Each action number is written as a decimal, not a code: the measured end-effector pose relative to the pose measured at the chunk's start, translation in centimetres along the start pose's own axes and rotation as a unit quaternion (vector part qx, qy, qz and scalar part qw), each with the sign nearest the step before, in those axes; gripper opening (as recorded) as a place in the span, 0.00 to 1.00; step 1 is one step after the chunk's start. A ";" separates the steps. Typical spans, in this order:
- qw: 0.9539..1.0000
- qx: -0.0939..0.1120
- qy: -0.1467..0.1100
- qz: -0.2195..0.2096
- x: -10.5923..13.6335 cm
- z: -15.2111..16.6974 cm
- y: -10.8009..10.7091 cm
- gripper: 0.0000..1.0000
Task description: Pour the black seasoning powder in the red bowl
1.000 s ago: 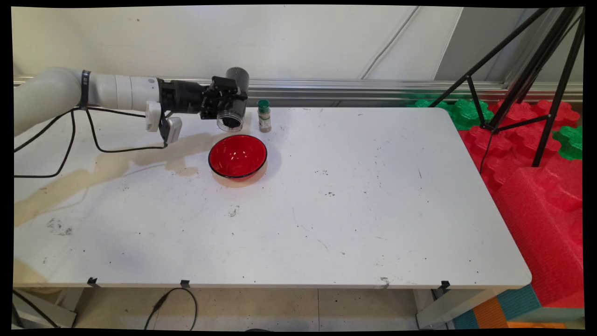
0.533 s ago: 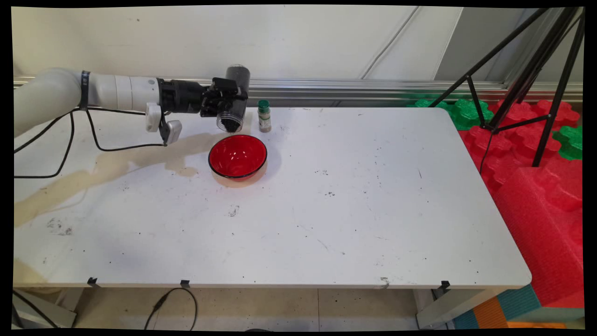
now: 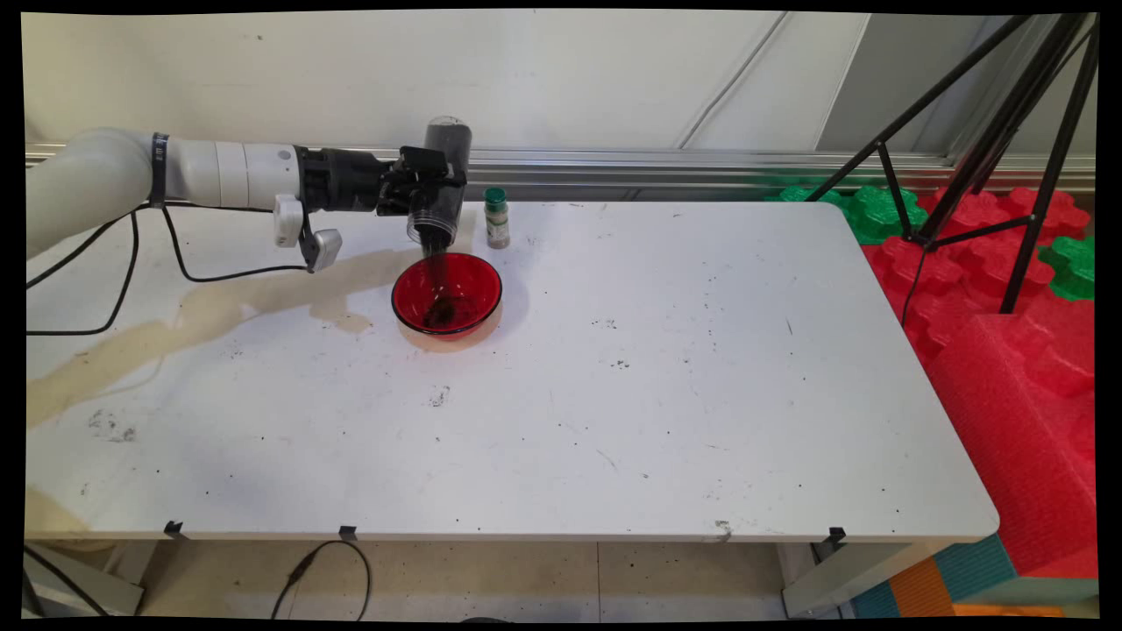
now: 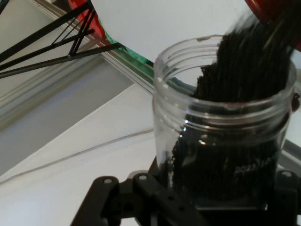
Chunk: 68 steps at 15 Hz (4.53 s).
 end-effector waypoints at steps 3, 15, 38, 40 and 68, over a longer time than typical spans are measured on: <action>1.000 0.002 -0.002 0.010 0.1 0.0 -0.1 0.00; 1.000 0.003 -0.005 0.024 0.3 -0.1 -0.2 0.00; 0.996 0.003 -0.005 -0.085 0.2 -0.9 -0.3 0.00; 0.995 0.006 -0.006 -0.104 0.0 -1.1 -0.5 0.00; 0.855 0.043 0.071 -0.513 -3.0 -4.8 -7.7 0.00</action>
